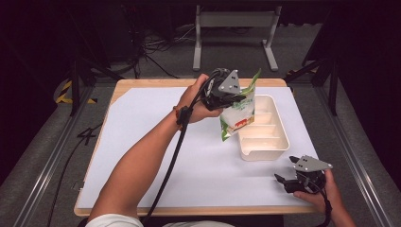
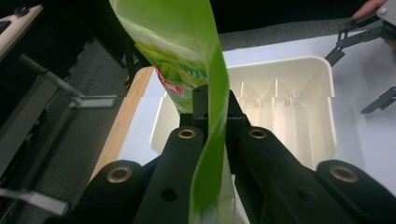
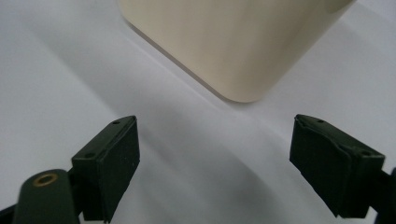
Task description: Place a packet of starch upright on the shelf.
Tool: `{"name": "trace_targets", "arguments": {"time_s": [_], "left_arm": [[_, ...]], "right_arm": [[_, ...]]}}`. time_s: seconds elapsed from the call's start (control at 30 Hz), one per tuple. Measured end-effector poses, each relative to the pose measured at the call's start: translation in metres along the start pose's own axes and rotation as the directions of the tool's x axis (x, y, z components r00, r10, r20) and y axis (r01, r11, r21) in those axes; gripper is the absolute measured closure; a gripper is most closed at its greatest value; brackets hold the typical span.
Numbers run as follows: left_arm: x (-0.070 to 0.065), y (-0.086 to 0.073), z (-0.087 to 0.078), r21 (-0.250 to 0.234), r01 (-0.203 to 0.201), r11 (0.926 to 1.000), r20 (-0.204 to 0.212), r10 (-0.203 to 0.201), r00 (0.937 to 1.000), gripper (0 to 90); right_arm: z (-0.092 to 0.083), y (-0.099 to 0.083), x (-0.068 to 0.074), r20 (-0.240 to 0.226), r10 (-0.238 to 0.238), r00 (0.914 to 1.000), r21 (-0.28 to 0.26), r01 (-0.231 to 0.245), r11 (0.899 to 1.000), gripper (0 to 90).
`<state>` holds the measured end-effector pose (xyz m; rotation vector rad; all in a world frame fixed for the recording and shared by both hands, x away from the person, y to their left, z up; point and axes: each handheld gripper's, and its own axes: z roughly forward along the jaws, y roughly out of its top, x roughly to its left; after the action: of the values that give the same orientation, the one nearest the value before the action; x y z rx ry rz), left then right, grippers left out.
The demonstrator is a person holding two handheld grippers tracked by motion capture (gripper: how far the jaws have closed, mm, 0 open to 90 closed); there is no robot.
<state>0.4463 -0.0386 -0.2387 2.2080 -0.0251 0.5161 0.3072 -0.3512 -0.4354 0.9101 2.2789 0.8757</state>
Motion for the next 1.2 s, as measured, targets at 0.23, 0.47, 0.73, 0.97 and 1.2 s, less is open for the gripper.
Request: {"name": "trace_targets", "arguments": {"time_s": [0.23,0.47,0.73,0.97,1.2], "left_arm": [[-0.007,0.01,0.008,-0.039,-0.018,0.9991,0.032,0.02,0.9993,89.3],[-0.016,0.018,0.012,-0.062,-0.038,0.9974,0.06,0.042,0.9973,89.2],[-0.025,0.023,0.027,-0.102,-0.04,0.9939,0.108,0.051,0.9928,89.2],[-0.031,0.027,0.042,-0.108,-0.061,0.9922,0.13,0.075,0.9886,89.1],[-0.036,0.031,0.057,-0.107,-0.082,0.9909,0.142,0.097,0.9852,89.0]], "right_arm": [[-0.001,0.0,0.0,0.0,0.002,1.0,-0.001,-0.002,1.0,15.6],[-0.001,-0.001,0.0,0.001,0.003,1.0,-0.004,-0.003,1.0,15.6],[-0.001,-0.001,0.0,0.0,0.003,1.0,-0.003,-0.003,1.0,15.6],[-0.001,-0.001,0.0,0.001,0.005,1.0,0.001,-0.005,1.0,15.6],[-0.001,-0.002,-0.001,0.002,0.003,1.0,0.002,-0.003,1.0,15.6]]}}
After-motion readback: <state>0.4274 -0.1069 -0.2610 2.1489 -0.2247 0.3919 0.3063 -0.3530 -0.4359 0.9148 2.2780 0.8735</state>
